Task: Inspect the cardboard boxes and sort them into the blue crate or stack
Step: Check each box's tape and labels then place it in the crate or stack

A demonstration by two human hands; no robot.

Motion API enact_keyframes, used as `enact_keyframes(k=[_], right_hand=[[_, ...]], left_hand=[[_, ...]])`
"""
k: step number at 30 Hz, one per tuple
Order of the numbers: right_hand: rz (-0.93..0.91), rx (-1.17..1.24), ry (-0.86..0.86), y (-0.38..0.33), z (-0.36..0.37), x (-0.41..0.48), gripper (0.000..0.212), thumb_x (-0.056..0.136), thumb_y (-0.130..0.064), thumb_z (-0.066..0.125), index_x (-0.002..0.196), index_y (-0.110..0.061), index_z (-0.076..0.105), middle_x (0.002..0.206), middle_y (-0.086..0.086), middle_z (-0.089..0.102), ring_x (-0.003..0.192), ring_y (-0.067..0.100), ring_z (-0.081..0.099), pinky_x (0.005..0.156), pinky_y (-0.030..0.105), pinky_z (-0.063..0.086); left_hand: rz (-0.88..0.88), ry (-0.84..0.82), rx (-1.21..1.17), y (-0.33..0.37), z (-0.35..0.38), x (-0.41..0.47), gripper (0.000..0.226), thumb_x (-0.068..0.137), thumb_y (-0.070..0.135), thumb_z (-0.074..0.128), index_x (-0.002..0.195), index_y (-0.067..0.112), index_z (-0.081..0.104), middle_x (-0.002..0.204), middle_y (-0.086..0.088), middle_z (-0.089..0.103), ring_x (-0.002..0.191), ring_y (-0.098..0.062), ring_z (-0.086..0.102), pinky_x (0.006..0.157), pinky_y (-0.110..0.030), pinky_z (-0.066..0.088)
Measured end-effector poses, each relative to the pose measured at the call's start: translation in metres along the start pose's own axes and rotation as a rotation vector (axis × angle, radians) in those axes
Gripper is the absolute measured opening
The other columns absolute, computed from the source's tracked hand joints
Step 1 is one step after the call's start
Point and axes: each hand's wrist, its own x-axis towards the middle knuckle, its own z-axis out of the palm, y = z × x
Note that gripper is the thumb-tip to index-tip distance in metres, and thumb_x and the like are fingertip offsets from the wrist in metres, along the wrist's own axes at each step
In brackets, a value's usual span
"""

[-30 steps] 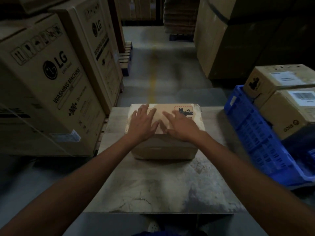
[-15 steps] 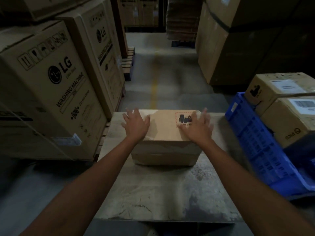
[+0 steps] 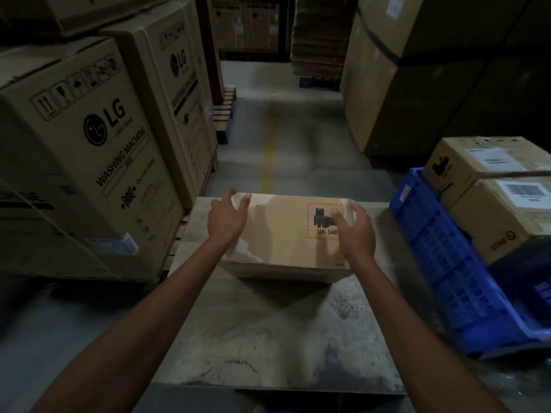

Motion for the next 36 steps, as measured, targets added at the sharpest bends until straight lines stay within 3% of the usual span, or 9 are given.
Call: enact_keyframes(k=[2, 6, 11, 17, 21, 24, 28, 32, 36], right_hand=[[0.032, 0.075, 0.083, -0.004, -0.003, -0.001, 0.078, 0.083, -0.076, 0.042, 0.146, -0.030, 0.039, 0.138, 0.006, 0.053, 0.112, 0.025, 0.062, 0.094, 0.049, 0.053], [0.118, -0.008, 0.165, 0.007, 0.001, -0.005, 0.054, 0.098, -0.057, 0.051, 0.139, -0.022, 0.048, 0.139, 0.012, 0.047, 0.107, 0.022, 0.055, 0.081, 0.035, 0.044], [0.287, -0.127, 0.062, 0.046, 0.019, -0.039, 0.046, 0.092, -0.040, 0.070, 0.125, -0.018, 0.048, 0.138, 0.013, 0.040, 0.099, 0.029, 0.058, 0.076, 0.028, 0.037], [0.131, -0.381, -0.002, 0.083, 0.024, -0.080, 0.048, 0.089, -0.045, 0.068, 0.122, -0.019, 0.043, 0.133, 0.013, 0.039, 0.100, 0.038, 0.059, 0.075, 0.038, 0.049], [-0.165, -0.678, 0.008, 0.071, 0.041, -0.086, 0.051, 0.089, -0.045, 0.062, 0.130, -0.018, 0.048, 0.153, 0.019, 0.029, 0.144, 0.043, 0.028, 0.109, 0.060, 0.033], [-0.481, -0.686, -0.260, 0.050, 0.074, -0.083, 0.055, 0.097, -0.046, 0.048, 0.145, -0.019, 0.043, 0.165, 0.018, 0.019, 0.153, 0.038, 0.012, 0.120, 0.062, 0.020], [-0.525, -0.886, -0.508, 0.038, 0.101, -0.056, 0.082, 0.092, -0.069, 0.012, 0.161, -0.027, 0.013, 0.170, 0.009, -0.002, 0.156, 0.030, -0.008, 0.121, 0.063, -0.004], [-0.504, -0.939, -0.616, 0.040, 0.101, -0.043, 0.103, 0.075, -0.079, -0.011, 0.162, -0.026, 0.004, 0.169, 0.009, -0.008, 0.156, 0.030, -0.009, 0.121, 0.062, -0.001], [-0.514, -0.948, -0.635, 0.041, 0.097, -0.059, 0.094, 0.086, -0.079, 0.000, 0.162, -0.024, 0.004, 0.169, 0.010, -0.009, 0.155, 0.032, -0.010, 0.121, 0.061, -0.002]], left_hand=[[0.003, 0.040, -0.114, 0.003, -0.002, -0.009, 0.052, 0.097, 0.061, 0.043, 0.128, 0.019, 0.052, 0.125, -0.018, 0.056, 0.111, -0.037, 0.056, 0.093, -0.043, 0.047], [-0.069, 0.026, -0.218, -0.012, 0.009, -0.029, 0.040, 0.095, 0.057, 0.050, 0.097, 0.017, 0.050, 0.101, -0.008, 0.057, 0.092, -0.029, 0.058, 0.078, -0.042, 0.052], [-0.132, -0.029, -0.159, -0.046, 0.033, -0.073, 0.025, 0.093, 0.029, 0.067, 0.099, 0.009, 0.053, 0.110, -0.010, 0.049, 0.088, -0.022, 0.049, 0.078, -0.029, 0.038], [-0.089, 0.020, -0.169, -0.079, 0.032, -0.124, 0.021, 0.090, 0.021, 0.070, 0.095, 0.008, 0.054, 0.110, -0.011, 0.047, 0.091, -0.022, 0.051, 0.074, -0.020, 0.033], [0.278, 0.126, 0.130, -0.081, 0.025, -0.121, 0.023, 0.085, 0.017, 0.071, 0.104, 0.013, 0.058, 0.120, -0.013, 0.051, 0.112, -0.032, 0.052, 0.091, -0.043, 0.045], [0.548, 0.006, 0.324, -0.064, 0.035, -0.102, 0.037, 0.091, 0.024, 0.063, 0.126, 0.011, 0.059, 0.146, -0.023, 0.044, 0.138, -0.041, 0.039, 0.108, -0.056, 0.038], [0.438, -0.349, 0.545, -0.056, 0.050, -0.075, 0.057, 0.106, 0.042, 0.028, 0.159, 0.023, 0.019, 0.168, -0.008, 0.000, 0.155, -0.028, -0.005, 0.121, -0.055, 0.003], [0.405, -0.428, 0.610, -0.060, 0.054, -0.066, 0.059, 0.107, 0.047, 0.018, 0.160, 0.025, 0.010, 0.168, -0.005, -0.005, 0.154, -0.025, -0.009, 0.121, -0.052, -0.006], [0.440, -0.384, 0.618, -0.070, 0.046, -0.082, 0.059, 0.106, 0.048, 0.019, 0.159, 0.025, 0.016, 0.168, -0.005, 0.002, 0.155, -0.026, -0.004, 0.121, -0.052, -0.004]])
